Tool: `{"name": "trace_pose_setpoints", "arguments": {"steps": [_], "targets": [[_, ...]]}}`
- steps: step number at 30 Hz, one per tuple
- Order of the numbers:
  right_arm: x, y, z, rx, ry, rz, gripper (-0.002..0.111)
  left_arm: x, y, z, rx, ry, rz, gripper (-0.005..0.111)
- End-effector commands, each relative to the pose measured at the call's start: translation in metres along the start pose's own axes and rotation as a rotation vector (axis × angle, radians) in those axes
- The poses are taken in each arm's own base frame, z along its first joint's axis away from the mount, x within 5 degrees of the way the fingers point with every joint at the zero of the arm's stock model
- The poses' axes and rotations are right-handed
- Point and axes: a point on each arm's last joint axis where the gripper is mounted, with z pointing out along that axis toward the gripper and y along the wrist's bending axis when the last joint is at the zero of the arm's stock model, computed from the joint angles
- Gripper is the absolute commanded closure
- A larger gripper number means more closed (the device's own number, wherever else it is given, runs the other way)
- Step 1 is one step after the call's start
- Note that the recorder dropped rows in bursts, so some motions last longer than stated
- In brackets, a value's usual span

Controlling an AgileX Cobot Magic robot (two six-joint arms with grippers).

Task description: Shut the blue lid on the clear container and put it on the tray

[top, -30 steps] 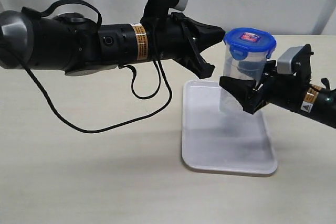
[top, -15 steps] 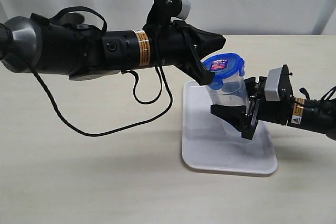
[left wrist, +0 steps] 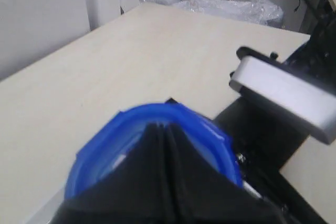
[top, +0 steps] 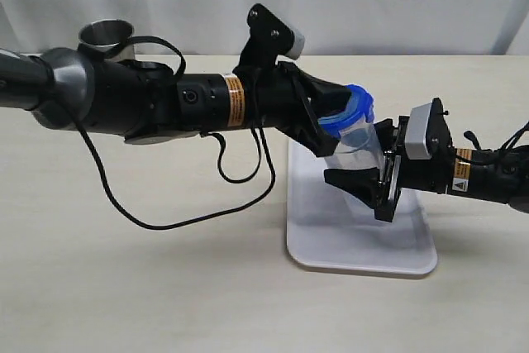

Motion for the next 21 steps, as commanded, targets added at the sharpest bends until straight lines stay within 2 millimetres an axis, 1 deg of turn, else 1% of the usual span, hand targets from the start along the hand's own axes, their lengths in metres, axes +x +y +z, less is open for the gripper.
{"name": "trace_pose_setpoints", "arguments": {"steps": [1, 3, 4, 6, 8, 10, 13, 14, 15, 16, 17, 20, 21], "targets": [[-0.015, 0.001, 0.001, -0.005, -0.042, -0.036, 0.104, 0.004, -0.008, 0.016, -0.014, 0.074, 0.029, 0.107], [-0.018, 0.001, 0.002, 0.006, -0.049, -0.038, 0.104, 0.004, -0.014, 0.022, -0.008, 0.087, 0.041, 0.107], [-0.021, -0.001, 0.005, 0.033, -0.063, -0.026, 0.104, 0.003, -0.020, 0.025, 0.013, 0.083, 0.051, 0.107], [-0.023, 0.000, 0.008, 0.043, -0.072, -0.020, 0.104, 0.002, -0.024, 0.028, 0.009, 0.092, 0.057, 0.107], [-0.023, 0.000, 0.008, 0.043, -0.072, -0.017, 0.104, 0.003, -0.020, 0.029, -0.035, 0.117, 0.035, 0.107], [-0.023, -0.002, 0.007, 0.057, -0.078, 0.035, 0.104, 0.007, -0.014, 0.028, -0.101, 0.171, 0.008, 0.107], [-0.024, -0.004, 0.007, 0.077, -0.086, 0.053, 0.104, 0.010, -0.013, 0.029, -0.099, 0.175, 0.002, 0.107], [-0.024, -0.005, 0.007, 0.078, -0.094, 0.177, 0.102, 0.010, -0.013, 0.029, -0.103, 0.179, -0.005, 0.107], [-0.025, -0.006, 0.007, 0.091, -0.095, 0.230, 0.099, 0.011, -0.012, 0.029, -0.111, 0.186, -0.015, 0.107], [-0.024, -0.007, 0.006, 0.106, -0.085, 0.274, 0.093, 0.011, -0.012, 0.029, -0.115, 0.190, -0.021, 0.107], [-0.024, -0.006, 0.007, 0.095, -0.078, 0.267, 0.084, 0.011, -0.012, 0.029, -0.116, 0.191, -0.021, 0.107], [-0.025, -0.004, 0.006, 0.073, -0.080, 0.261, 0.053, 0.012, -0.012, 0.029, -0.123, 0.197, -0.025, 0.107], [-0.025, -0.005, 0.006, 0.075, -0.078, 0.271, 0.045, 0.012, -0.011, 0.029, -0.125, 0.199, -0.027, 0.107]]}}
